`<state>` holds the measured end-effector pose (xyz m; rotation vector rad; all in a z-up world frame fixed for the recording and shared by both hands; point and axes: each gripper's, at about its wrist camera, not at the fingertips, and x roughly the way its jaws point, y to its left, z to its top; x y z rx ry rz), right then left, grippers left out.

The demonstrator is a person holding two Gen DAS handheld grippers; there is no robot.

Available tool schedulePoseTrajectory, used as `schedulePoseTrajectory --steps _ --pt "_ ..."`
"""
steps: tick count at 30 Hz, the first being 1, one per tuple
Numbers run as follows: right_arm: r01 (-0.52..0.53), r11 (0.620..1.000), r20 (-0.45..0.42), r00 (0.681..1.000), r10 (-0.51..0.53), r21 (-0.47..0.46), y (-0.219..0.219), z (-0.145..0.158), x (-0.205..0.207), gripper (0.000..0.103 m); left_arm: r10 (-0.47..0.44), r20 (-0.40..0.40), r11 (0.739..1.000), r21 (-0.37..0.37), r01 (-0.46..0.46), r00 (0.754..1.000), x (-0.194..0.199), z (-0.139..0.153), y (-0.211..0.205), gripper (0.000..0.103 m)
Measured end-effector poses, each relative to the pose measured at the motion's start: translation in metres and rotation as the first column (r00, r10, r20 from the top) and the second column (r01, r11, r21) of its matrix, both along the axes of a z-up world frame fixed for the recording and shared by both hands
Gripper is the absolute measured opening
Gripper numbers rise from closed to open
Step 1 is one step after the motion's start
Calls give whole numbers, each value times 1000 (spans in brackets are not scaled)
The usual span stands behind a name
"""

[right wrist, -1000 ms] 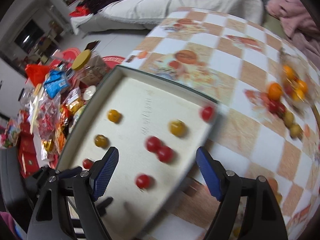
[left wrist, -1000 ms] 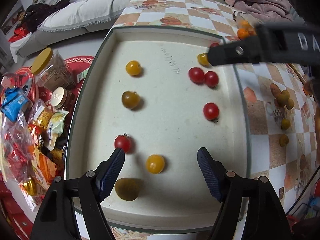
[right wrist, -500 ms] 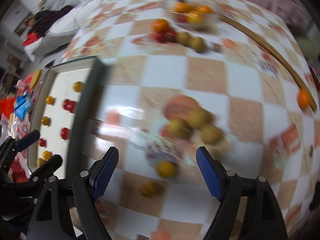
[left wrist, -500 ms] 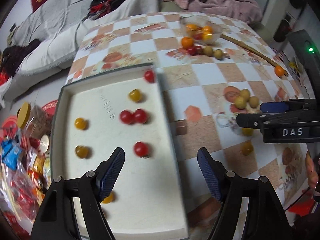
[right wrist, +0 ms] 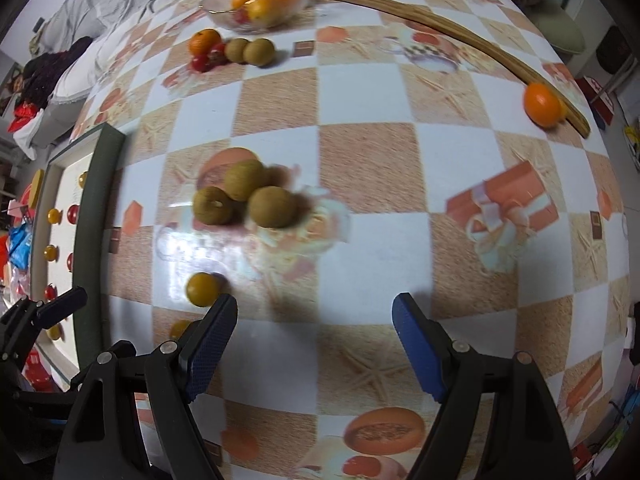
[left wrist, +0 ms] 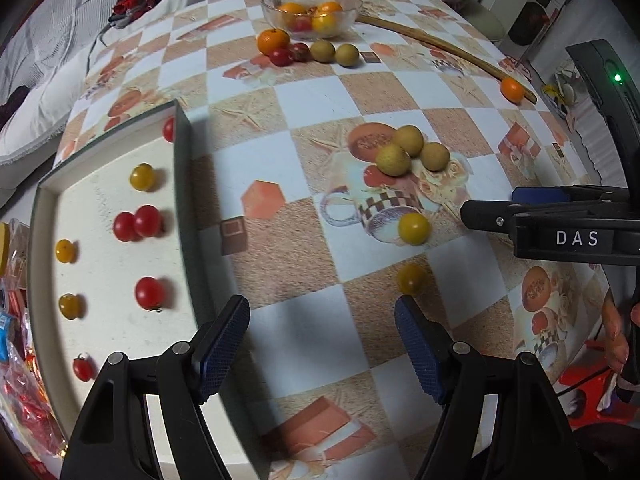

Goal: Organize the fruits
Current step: 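Move both open tools back over the fruits on the table, then grasp a yellow cherry tomato with the left tool while the right tool grasps a greenish-brown fruit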

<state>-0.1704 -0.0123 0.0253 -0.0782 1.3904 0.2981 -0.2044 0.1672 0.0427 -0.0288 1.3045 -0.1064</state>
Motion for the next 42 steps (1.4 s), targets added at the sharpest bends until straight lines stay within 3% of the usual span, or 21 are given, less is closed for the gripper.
schedulePoseTrajectory --steps 10,24,27,32,34,37,42 --pt "-10 1000 -2 1000 10 17 -12 0 9 83 -26 -1 999 -29 26 1000 11 -6 -29 76" --pt "-189 982 42 981 188 24 33 -10 37 79 -11 -8 1000 3 11 1000 23 -29 -48 75" --pt "-216 976 63 975 215 11 40 -9 38 69 -12 -6 1000 18 13 1000 24 -29 -51 70" --pt "-238 971 79 968 239 -17 47 -8 39 42 3 -8 999 42 -2 1000 24 -28 -48 54" --pt "-239 971 75 968 239 -9 46 -7 39 29 3 -9 1000 15 -3 1000 24 -25 -45 40" --pt "-213 977 59 976 212 17 41 -6 39 29 -14 -20 999 -52 13 1000 24 -23 -45 21" --pt "-172 984 45 985 169 56 28 -1 34 29 50 -61 982 -178 -60 997 20 -25 -25 21"
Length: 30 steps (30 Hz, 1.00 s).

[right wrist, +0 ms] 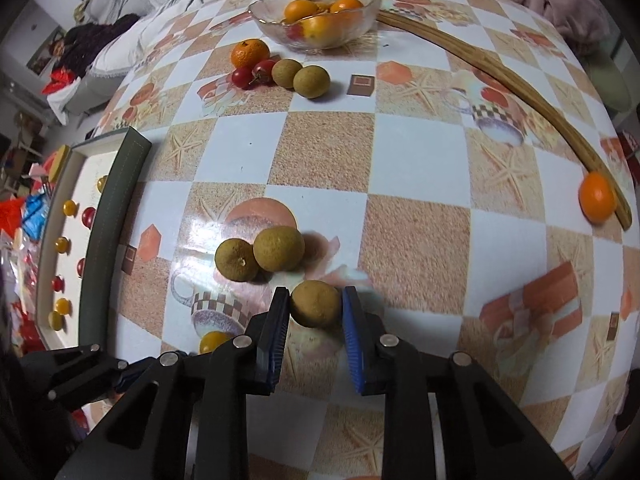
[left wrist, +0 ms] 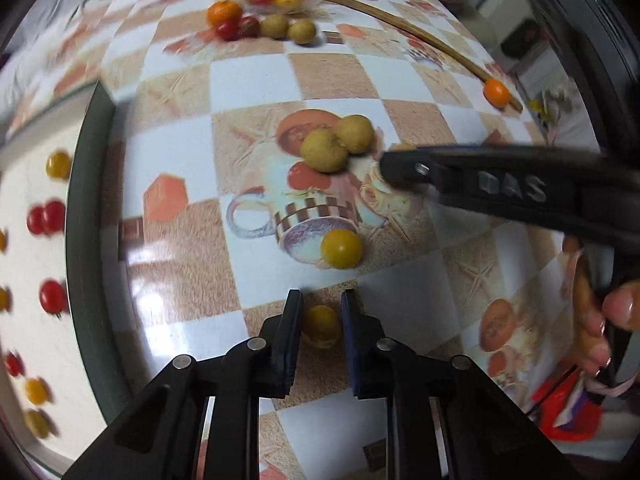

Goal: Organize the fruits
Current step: 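Grasp a yellow cherry tomato with the left tool while the right tool grasps a greenish-brown fruit, then carry both held fruits over the white tray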

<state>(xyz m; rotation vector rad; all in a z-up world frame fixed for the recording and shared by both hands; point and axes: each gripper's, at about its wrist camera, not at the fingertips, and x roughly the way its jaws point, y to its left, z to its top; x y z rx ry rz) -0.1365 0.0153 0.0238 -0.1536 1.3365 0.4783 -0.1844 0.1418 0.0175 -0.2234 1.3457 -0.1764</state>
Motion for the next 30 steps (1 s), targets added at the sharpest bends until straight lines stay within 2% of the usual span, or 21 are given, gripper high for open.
schedulePoseTrajectory --steps 3,15,23,30 --pt "21 1000 -14 1000 -21 14 -6 1 -4 29 19 -4 1000 -18 -19 1000 -1 1 11 21" --pt "68 997 -39 997 -67 26 -12 6 -12 29 30 14 999 -11 -30 999 -5 15 27 21" --pt "45 999 -40 998 -44 30 2 11 -16 29 57 41 998 -13 -56 998 -8 27 42 21" --pt "2 999 -29 1000 -1 47 26 20 -17 29 116 80 993 -9 -116 990 -13 42 69 21"
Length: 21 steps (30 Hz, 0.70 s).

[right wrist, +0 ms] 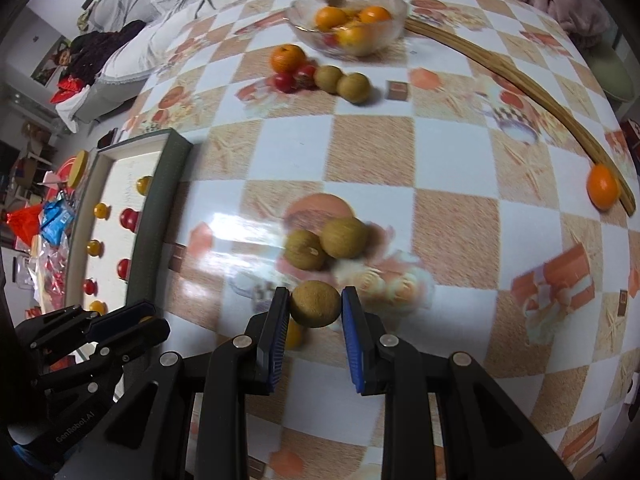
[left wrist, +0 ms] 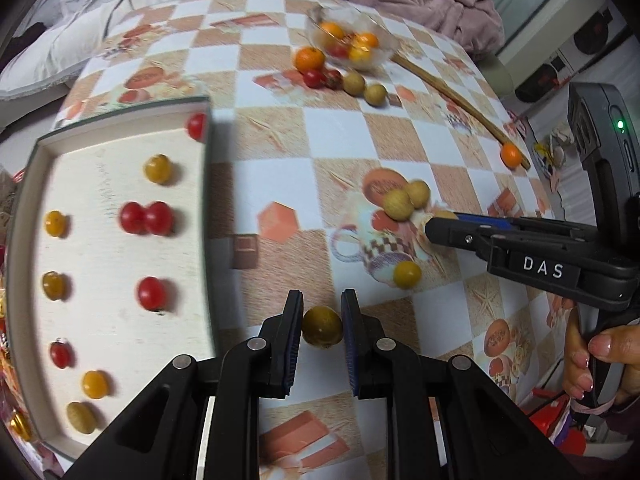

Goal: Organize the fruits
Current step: 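Carry both held fruits over the white tray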

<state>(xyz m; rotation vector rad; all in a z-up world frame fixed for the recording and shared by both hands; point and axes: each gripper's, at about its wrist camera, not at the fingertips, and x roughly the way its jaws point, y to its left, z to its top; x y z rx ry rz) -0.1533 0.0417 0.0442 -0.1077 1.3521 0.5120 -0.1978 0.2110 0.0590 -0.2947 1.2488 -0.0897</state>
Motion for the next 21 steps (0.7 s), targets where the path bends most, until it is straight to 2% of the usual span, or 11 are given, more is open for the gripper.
schedulePoseTrajectory --steps 11,21 --pt "-113 993 17 994 112 28 65 10 -1 29 158 44 985 56 -161 986 -13 14 71 21" --pt "-217 974 17 976 217 59 135 12 0 29 275 24 957 93 -276 961 -27 -4 128 21"
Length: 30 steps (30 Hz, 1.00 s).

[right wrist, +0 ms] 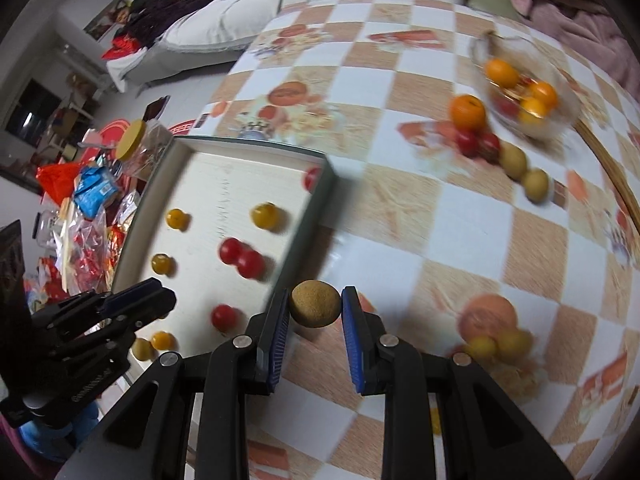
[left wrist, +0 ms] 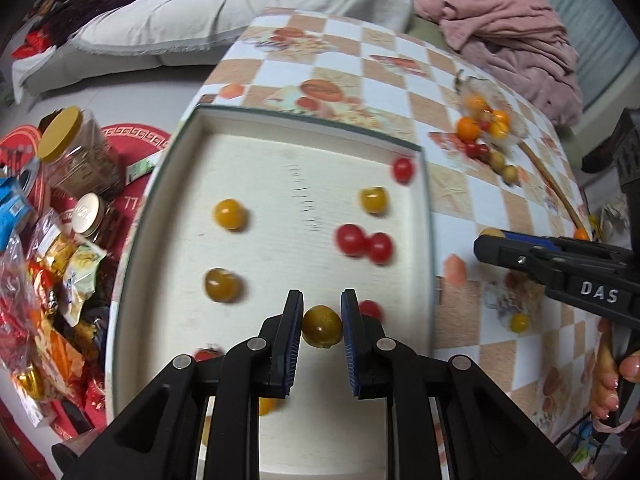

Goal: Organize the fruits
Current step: 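Carry both held fruits over the white tray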

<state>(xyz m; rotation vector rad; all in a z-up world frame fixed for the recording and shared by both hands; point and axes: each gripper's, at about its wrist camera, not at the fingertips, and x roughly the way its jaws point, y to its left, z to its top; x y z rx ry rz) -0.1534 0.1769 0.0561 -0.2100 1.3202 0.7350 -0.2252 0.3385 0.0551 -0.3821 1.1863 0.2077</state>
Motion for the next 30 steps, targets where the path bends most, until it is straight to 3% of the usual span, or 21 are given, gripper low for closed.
schedulePoseTrajectory --steps 19,30 --pt "-98 995 8 995 98 -14 88 -16 24 29 22 -53 1000 13 -22 998 15 -32 23 21" --pt "-148 986 10 989 149 -80 117 -45 29 29 -29 -65 995 90 35 997 22 -37 12 22"
